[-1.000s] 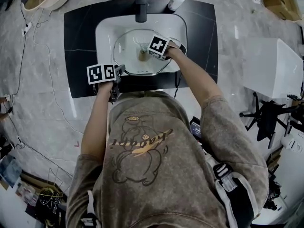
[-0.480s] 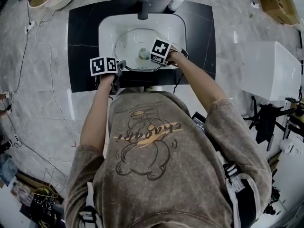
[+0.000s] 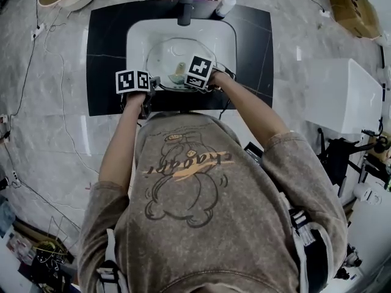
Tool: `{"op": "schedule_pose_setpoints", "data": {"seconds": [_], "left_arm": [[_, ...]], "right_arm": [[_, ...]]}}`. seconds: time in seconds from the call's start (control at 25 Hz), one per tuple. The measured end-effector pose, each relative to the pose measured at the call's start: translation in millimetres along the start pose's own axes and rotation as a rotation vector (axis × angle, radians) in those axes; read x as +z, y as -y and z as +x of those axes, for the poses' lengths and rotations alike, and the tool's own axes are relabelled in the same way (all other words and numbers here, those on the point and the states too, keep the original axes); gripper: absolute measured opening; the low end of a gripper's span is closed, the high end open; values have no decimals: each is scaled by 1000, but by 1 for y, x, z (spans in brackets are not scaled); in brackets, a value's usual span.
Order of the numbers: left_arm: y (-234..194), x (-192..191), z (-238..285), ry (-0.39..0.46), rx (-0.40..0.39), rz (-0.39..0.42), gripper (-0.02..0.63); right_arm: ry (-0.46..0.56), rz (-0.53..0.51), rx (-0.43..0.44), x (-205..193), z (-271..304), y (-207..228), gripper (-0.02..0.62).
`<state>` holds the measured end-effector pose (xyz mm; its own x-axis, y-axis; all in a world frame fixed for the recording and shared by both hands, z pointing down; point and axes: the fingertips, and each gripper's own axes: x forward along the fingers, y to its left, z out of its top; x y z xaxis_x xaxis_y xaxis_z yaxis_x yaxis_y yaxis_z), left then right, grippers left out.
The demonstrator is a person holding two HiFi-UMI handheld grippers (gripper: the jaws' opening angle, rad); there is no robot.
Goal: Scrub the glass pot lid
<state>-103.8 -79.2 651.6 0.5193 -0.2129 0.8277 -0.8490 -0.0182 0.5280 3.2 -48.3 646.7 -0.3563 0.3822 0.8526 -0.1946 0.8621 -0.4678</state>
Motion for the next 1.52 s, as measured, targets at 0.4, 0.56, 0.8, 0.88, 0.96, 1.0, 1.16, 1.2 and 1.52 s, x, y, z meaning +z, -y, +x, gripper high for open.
{"op": "schedule_pose_setpoints", "data": {"seconds": [0.4, 0.56, 0.8, 0.88, 0.96, 1.0, 1.16, 1.2, 1.52], "left_arm": [[0, 1, 1, 0, -3, 1, 159], [-1, 1, 1, -2, -8, 0, 156], [0, 1, 0, -9, -3, 13, 147], [0, 1, -1, 6, -23, -23, 97], [1, 2, -1, 35, -37, -73, 47], [1, 3, -1, 49, -32, -80, 44], [1, 3, -2, 72, -16, -75, 44], [1, 3, -2, 69, -20, -78, 44], [3, 4, -2, 65, -37, -69, 43]], "right_arm": [[66, 22, 21, 37, 13, -3, 84], [88, 61, 37, 48, 19, 6, 84], [99, 59, -5, 63, 29, 26, 84], [88, 43, -40, 67, 35, 37, 84], [80, 39, -70, 70, 38, 49, 84], [75, 38, -85, 70, 40, 56, 84], [66, 49, -120, 70, 44, 82, 84], [62, 53, -129, 70, 45, 89, 84], [23, 84, -182, 55, 43, 137, 84]]}}
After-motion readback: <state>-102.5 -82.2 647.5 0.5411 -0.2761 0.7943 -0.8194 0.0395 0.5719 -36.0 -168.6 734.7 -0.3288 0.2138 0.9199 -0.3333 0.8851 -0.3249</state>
